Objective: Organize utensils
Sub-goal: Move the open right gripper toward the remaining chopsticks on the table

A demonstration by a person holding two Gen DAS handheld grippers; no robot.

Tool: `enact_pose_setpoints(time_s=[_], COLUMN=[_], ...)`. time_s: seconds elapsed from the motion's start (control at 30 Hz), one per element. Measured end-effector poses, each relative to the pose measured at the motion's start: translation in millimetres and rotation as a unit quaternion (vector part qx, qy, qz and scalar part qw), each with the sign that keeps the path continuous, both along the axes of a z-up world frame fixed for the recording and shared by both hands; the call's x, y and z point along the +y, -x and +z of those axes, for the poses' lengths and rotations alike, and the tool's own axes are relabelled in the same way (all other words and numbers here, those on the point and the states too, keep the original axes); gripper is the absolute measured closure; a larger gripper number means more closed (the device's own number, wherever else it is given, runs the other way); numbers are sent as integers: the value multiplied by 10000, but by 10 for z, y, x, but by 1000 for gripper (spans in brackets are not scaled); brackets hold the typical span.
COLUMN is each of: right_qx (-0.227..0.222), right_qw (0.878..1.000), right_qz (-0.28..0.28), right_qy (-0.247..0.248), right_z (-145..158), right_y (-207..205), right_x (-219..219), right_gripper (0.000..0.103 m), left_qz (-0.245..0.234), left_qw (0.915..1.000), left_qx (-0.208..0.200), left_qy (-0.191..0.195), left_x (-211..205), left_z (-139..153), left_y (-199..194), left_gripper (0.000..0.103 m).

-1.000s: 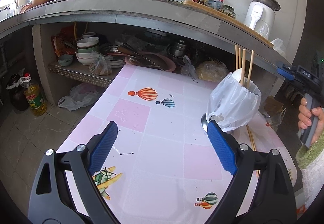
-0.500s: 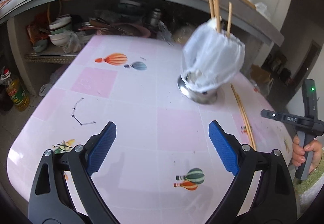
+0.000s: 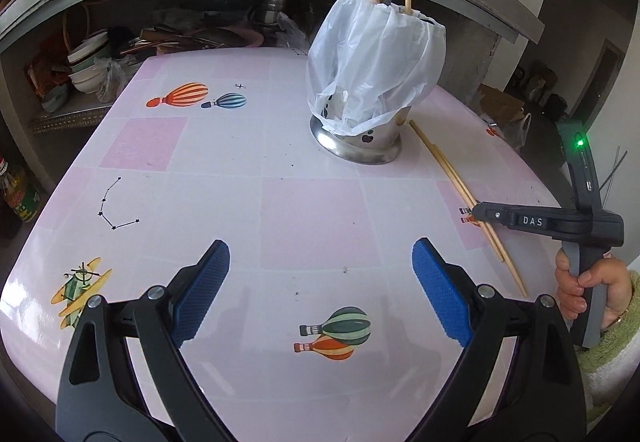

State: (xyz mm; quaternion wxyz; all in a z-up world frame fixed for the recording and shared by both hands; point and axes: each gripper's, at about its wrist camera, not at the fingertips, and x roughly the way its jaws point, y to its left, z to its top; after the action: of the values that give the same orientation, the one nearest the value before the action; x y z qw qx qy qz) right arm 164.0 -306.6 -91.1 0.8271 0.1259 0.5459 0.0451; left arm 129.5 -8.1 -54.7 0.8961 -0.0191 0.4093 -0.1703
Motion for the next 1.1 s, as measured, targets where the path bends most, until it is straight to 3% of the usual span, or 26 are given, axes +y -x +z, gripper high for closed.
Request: enact_pose_setpoints(time_s=[0.27, 0.5, 1.1], right_qx=[375, 439, 154], right_qw=[9948, 9855, 9972], right_qz=[147, 15, 316], right_qy=[-932, -1637, -665], right_z=[-30, -40, -25], right_y=[573, 612, 432], right_x=[151, 87, 262], right_gripper=[91, 91, 91], left_qz=[-152, -329, -289], left_qw=[9997, 9990, 9987], left_qx=[135, 209, 313], left_qy=[-98, -198, -278], left_x=[-139, -313, -344], left_z=[-76, -110, -170], left_y=[-28, -35, -63], left_gripper=[14, 14, 14])
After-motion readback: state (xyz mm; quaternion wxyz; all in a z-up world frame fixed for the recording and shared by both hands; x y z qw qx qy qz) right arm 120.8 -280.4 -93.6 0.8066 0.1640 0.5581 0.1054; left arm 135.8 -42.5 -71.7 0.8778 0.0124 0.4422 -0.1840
